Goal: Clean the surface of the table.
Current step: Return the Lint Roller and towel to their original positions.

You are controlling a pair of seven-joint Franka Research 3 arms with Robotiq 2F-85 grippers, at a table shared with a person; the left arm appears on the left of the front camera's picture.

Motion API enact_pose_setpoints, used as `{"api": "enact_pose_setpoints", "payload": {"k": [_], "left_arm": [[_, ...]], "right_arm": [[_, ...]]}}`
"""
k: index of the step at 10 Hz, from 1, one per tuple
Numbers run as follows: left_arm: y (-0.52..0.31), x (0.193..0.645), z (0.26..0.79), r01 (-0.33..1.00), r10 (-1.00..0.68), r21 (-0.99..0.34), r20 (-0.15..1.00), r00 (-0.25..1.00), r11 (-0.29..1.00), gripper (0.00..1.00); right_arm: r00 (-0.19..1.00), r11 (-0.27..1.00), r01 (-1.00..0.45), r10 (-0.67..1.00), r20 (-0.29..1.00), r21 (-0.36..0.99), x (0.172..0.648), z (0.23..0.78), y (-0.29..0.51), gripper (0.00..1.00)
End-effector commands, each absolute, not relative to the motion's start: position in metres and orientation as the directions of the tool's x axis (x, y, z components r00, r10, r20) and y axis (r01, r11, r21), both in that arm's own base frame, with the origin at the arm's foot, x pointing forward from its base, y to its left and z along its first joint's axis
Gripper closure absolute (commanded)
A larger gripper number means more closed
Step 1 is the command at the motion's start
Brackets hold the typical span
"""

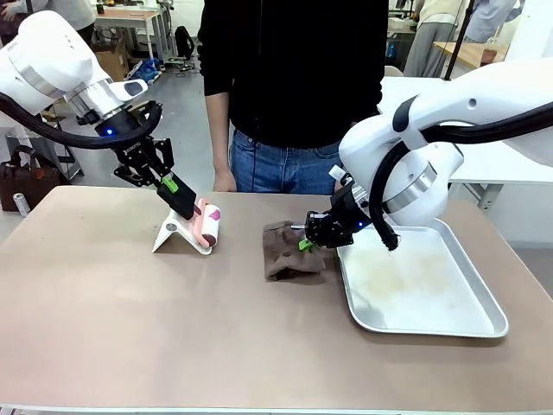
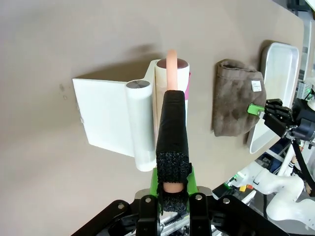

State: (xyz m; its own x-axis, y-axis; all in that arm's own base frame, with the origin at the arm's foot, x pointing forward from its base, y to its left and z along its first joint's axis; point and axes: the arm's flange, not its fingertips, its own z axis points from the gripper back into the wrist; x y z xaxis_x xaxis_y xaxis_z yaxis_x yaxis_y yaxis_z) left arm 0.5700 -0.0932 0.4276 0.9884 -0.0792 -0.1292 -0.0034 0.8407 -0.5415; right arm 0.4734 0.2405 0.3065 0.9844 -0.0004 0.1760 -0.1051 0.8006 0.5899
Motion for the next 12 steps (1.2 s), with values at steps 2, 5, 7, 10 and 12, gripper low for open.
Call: {"api": "enact_pose_setpoints", "payload": {"k": [2,5,7,10,12], "left_arm": [[-0.0956,0.5712,0.4242,-0.036,-0.063,-0.504,-0.179,0.982,0.863,0.78],[-0.0949,0.575,0.4222,-0.061,-0.041,-0.5,-0.191,0.981,0.864,0.78],[-0.0931,0.576,0.4227,-0.058,-0.044,-0.513,-0.186,0.982,0.857,0.34],[-0.0911,0.5757,0.4231,-0.064,-0.044,-0.516,-0.194,0.98,0.854,0.0],[-0.0869,0.5756,0.427,-0.066,-0.038,-0.532,-0.182,0.983,0.844,0.0]], "right_arm": [[0.982,0.775,-0.123,0.004,0.191,0.62,0.4751,0.3002,0.2399,0.93],[0.983,0.774,-0.123,0.008,0.185,0.622,0.4742,0.2988,0.2398,0.93],[0.983,0.774,-0.119,0.007,0.181,0.621,0.4746,0.2983,0.2399,0.93],[0.984,0.775,-0.116,0.007,0.176,0.621,0.4745,0.2981,0.2397,0.93],[0.984,0.773,-0.133,0.03,0.173,0.621,0.473,0.2989,0.241,0.33]]}}
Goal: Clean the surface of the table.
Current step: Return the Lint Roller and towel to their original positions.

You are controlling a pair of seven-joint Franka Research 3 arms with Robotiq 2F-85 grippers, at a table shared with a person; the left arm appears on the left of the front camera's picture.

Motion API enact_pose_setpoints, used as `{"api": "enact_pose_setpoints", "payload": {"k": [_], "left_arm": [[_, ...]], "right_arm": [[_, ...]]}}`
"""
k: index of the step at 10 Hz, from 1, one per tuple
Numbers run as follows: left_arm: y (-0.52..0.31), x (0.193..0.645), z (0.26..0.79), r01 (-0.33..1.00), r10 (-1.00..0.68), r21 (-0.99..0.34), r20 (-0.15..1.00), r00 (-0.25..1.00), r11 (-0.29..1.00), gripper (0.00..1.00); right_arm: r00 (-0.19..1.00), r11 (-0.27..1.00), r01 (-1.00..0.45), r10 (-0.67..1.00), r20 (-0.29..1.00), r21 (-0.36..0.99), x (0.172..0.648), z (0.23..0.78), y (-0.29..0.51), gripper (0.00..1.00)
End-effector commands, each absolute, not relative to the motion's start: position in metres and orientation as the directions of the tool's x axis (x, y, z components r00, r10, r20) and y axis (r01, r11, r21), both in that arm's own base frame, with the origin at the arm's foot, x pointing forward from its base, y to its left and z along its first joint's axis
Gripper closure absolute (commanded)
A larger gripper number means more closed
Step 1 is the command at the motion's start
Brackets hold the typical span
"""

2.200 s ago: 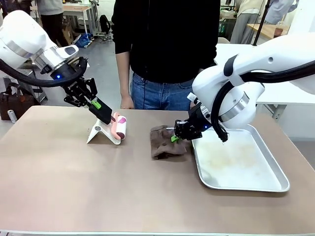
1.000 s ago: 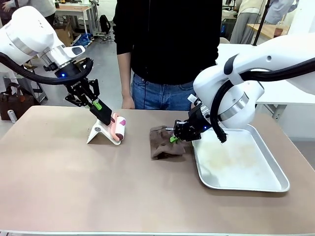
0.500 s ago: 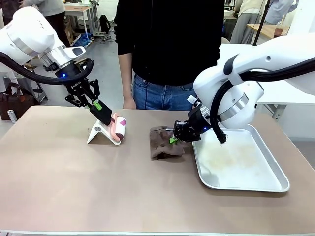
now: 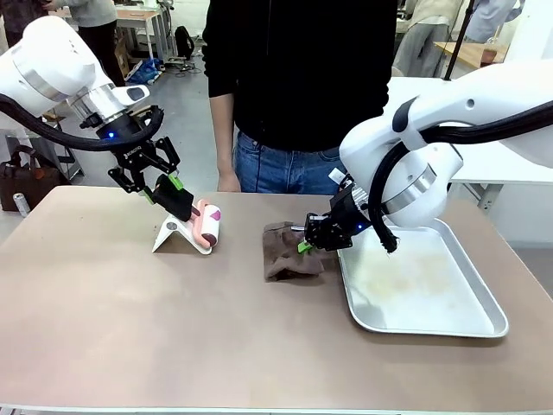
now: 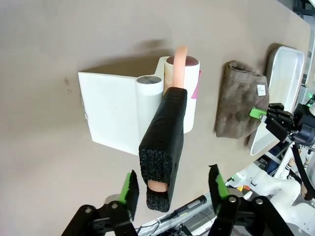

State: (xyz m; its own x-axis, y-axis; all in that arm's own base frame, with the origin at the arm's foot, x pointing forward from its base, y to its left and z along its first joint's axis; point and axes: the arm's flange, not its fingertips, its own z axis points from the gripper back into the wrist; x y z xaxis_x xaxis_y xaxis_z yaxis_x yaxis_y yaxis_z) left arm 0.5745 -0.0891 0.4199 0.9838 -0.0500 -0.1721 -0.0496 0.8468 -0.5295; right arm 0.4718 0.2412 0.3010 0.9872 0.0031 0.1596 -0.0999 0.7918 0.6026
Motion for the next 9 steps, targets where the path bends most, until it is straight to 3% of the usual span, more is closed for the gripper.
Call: {"api": "enact_pose_setpoints", "payload": {"k": [1,2,3,4,9], "left_arm": [[-0.085,0.575,0.428,-0.068,-0.035,-0.537,-0.179,0.983,0.841,0.0],[-0.082,0.574,0.43,-0.065,-0.038,-0.547,-0.174,0.984,0.835,0.0],[-0.078,0.572,0.432,-0.063,-0.037,-0.556,-0.168,0.985,0.829,0.0],[-0.072,0.568,0.437,-0.057,-0.042,-0.564,-0.162,0.986,0.824,0.0],[-0.025,0.528,0.472,0.01,-0.045,-0.648,-0.037,0.998,0.762,0.0]], "right_arm": [[0.984,0.769,-0.135,0.03,0.175,0.625,0.472,0.3,0.241,0.33],[0.984,0.769,-0.135,0.028,0.178,0.625,0.472,0.301,0.242,0.0],[0.981,0.77,-0.139,0.024,0.191,0.623,0.471,0.305,0.241,0.28],[0.979,0.778,-0.14,0.016,0.204,0.612,0.469,0.311,0.239,0.0],[0.933,0.883,-0.166,-0.002,0.359,0.438,0.455,0.375,0.222,0.0]]}}
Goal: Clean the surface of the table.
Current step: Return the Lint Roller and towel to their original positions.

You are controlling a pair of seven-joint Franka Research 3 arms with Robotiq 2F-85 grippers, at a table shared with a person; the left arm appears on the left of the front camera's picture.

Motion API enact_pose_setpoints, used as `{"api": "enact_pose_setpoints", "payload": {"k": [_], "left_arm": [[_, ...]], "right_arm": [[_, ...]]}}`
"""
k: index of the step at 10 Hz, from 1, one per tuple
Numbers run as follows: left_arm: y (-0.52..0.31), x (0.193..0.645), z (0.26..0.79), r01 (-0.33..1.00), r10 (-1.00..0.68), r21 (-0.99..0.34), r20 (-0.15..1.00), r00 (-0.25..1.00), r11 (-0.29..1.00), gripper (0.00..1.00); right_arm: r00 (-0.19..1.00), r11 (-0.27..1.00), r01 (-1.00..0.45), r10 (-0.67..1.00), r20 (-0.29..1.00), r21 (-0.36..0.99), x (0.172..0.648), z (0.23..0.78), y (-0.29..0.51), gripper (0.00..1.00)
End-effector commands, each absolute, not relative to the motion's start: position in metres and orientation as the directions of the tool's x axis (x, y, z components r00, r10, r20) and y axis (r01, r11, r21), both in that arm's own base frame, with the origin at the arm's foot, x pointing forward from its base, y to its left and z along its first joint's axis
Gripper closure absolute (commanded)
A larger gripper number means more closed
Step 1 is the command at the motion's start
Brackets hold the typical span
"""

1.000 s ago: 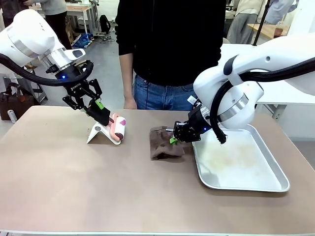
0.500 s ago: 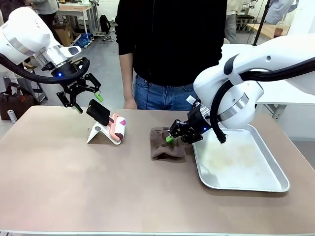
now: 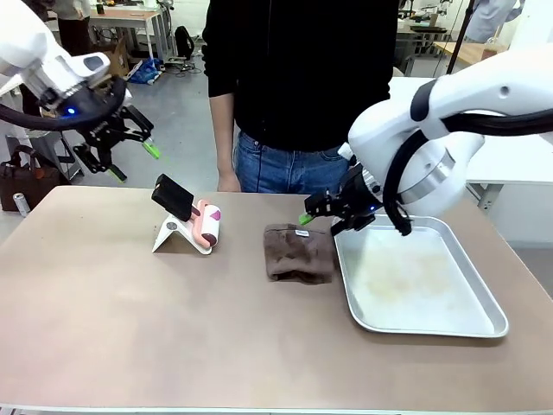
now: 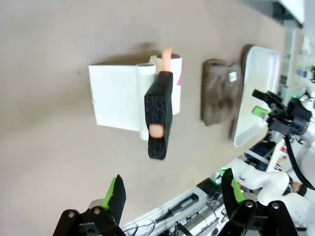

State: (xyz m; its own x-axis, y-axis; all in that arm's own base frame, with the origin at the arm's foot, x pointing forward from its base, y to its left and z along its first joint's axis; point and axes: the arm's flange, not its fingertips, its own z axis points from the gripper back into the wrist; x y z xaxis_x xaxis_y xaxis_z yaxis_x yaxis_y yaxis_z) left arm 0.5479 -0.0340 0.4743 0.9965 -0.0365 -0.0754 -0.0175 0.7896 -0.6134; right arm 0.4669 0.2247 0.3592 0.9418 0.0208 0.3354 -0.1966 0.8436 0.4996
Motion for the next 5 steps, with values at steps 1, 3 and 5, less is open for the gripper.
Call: {"api": "enact_pose_setpoints", "payload": {"k": [1,3,5], "left_arm": [[-0.011,0.516,0.48,0.031,-0.042,-0.673,-0.001,0.999,0.739,0.0],[0.034,0.477,0.495,0.082,-0.096,-0.764,0.026,0.995,0.64,0.0],[0.084,0.432,0.49,0.103,-0.149,-0.866,0.033,0.988,0.489,0.0]], "right_arm": [[0.922,0.879,-0.166,-0.022,0.387,0.446,0.449,0.39,0.213,0.0],[0.926,0.802,-0.152,-0.088,0.366,0.578,0.426,0.412,0.18,0.0],[0.957,0.657,-0.113,-0.13,0.259,0.746,0.407,0.421,0.129,0.0]]}}
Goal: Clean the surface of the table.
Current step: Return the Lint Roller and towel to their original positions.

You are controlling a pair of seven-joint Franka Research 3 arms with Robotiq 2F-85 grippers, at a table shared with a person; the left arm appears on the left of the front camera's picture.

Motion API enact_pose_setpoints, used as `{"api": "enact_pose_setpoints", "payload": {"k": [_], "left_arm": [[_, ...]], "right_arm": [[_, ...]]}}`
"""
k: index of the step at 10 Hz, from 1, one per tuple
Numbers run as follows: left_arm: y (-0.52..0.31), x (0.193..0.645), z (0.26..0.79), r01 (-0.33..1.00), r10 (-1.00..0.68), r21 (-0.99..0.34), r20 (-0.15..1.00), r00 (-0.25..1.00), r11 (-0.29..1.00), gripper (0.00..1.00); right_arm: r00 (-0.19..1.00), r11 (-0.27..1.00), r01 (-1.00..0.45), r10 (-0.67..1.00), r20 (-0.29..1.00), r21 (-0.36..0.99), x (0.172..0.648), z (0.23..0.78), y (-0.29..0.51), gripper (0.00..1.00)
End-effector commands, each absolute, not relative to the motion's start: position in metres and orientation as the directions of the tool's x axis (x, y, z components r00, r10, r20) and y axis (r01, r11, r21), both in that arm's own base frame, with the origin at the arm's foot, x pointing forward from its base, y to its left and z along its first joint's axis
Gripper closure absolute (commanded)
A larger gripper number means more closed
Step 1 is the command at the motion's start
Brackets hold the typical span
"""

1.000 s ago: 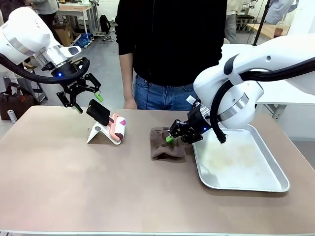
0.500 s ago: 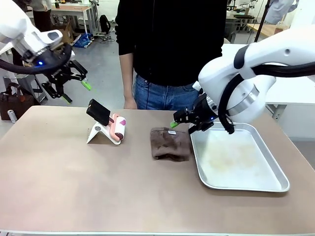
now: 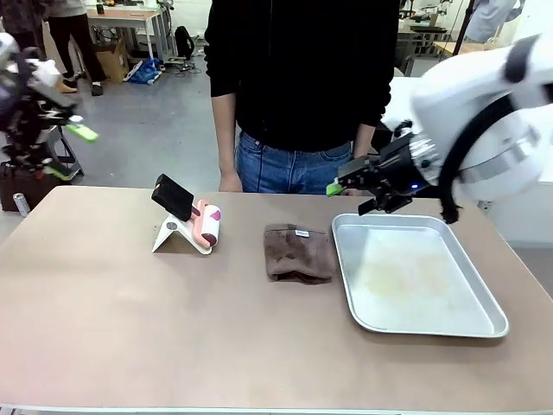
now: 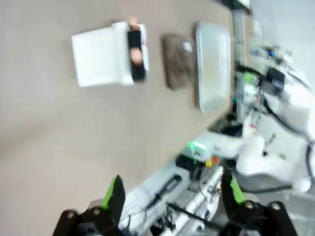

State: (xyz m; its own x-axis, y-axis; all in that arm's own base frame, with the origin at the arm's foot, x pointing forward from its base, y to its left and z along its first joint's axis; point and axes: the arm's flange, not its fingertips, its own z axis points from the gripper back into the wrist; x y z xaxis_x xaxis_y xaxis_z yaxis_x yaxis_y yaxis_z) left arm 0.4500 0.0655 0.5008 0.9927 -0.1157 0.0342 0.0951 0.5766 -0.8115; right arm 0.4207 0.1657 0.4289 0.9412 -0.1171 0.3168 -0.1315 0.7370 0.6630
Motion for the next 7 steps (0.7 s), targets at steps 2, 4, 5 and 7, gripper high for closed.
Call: {"api": "enact_pose_setpoints", "payload": {"k": [2,4,5,7], "left_arm": [[0.111,0.397,0.468,0.123,-0.216,-0.919,0.043,0.975,0.373,0.0],[0.118,0.377,0.45,0.077,-0.074,-0.914,0.051,0.996,0.399,0.0],[0.118,0.367,0.442,0.092,-0.046,-0.93,0.081,0.996,0.357,0.0],[0.125,0.356,0.435,0.09,0.042,-0.952,0.107,0.993,0.291,0.0]], "right_arm": [[0.976,0.544,-0.114,-0.096,0.197,0.831,0.395,0.433,0.068,0.0],[0.996,0.446,-0.025,-0.065,0.06,0.895,0.387,0.436,0.015,0.0],[0.997,0.373,0.052,-0.073,-0.027,0.926,0.387,0.429,-0.007,0.0],[0.995,0.158,0.077,-0.07,-0.067,0.984,0.38,0.408,-0.049,0.0]]}}
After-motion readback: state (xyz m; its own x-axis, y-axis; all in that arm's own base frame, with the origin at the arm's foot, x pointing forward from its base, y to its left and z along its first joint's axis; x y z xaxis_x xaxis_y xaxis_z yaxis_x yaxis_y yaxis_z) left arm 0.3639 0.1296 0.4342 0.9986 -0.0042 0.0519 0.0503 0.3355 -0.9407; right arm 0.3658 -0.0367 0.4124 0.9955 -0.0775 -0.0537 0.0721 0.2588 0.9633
